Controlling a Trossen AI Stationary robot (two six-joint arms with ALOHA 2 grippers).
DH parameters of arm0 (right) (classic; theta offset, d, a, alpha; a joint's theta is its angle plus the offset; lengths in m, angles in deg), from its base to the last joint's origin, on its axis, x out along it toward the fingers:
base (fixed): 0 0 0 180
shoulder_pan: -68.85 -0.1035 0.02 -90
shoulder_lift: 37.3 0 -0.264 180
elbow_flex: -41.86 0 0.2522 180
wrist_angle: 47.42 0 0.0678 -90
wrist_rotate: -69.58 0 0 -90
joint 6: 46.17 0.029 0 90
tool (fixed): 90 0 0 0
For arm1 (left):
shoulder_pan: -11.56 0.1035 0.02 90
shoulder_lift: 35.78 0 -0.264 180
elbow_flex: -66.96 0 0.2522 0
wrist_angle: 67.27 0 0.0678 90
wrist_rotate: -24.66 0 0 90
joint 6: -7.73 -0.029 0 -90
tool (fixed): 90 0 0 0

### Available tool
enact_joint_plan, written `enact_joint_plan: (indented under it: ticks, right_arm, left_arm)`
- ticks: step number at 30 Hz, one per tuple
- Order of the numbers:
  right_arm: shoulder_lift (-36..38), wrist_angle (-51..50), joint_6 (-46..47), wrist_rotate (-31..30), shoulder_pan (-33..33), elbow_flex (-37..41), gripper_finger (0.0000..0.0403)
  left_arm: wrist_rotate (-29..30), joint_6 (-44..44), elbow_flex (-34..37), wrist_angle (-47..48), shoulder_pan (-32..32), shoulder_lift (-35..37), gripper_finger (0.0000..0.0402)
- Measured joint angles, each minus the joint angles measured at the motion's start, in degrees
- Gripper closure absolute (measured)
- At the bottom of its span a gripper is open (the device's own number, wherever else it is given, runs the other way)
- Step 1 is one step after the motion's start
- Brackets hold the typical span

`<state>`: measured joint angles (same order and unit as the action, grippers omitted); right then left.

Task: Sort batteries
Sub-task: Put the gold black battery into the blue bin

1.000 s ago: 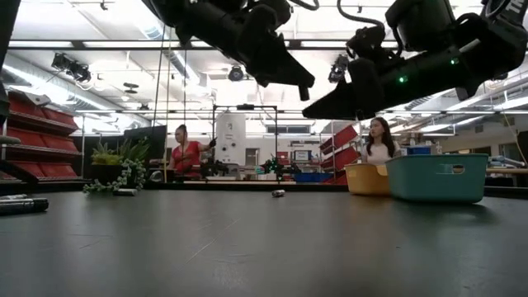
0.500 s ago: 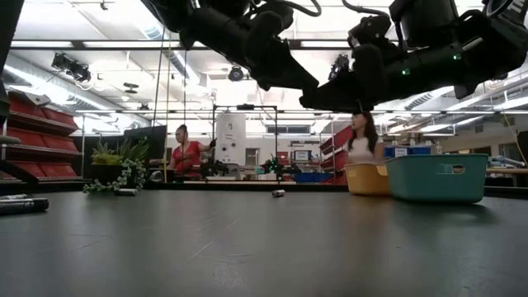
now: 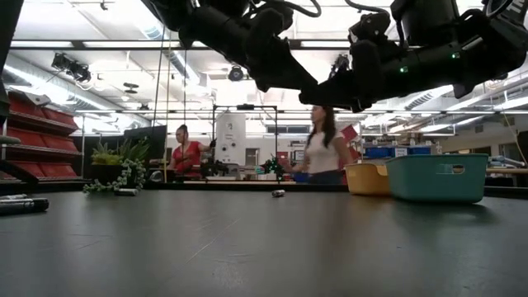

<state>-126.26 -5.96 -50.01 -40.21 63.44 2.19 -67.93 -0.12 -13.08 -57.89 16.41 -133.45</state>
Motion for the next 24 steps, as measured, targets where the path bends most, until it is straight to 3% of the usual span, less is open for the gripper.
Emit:
enact_joint_plan:
  ticks: [4, 14, 21, 24]
  right_arm:
    - [0.0, -0.5, 0.6, 0.1, 0.6, 0.0, 0.0356]
    - [0.0, -3.6, 2.4, -0.3, 1.7, -0.1, 0.0356]
    - [1.1, -13.8, 3.1, -10.2, 1.7, -0.1, 0.0356]
    - [4.7, -20.6, 6.1, -13.1, 1.0, -0.1, 0.0356]
  left_arm:
    - [4.2, 2.3, -2.5, 5.2, 0.0, -0.1, 0.0288]
    - [12.3, 1.9, -21.0, 37.7, 0.5, -0.2, 0.0173]
    - [16.4, 7.1, -23.6, 50.6, -0.1, -0.1, 0.0178]
    - [18.5, 6.0, -20.6, 50.0, -1.7, 0.1, 0.0192]
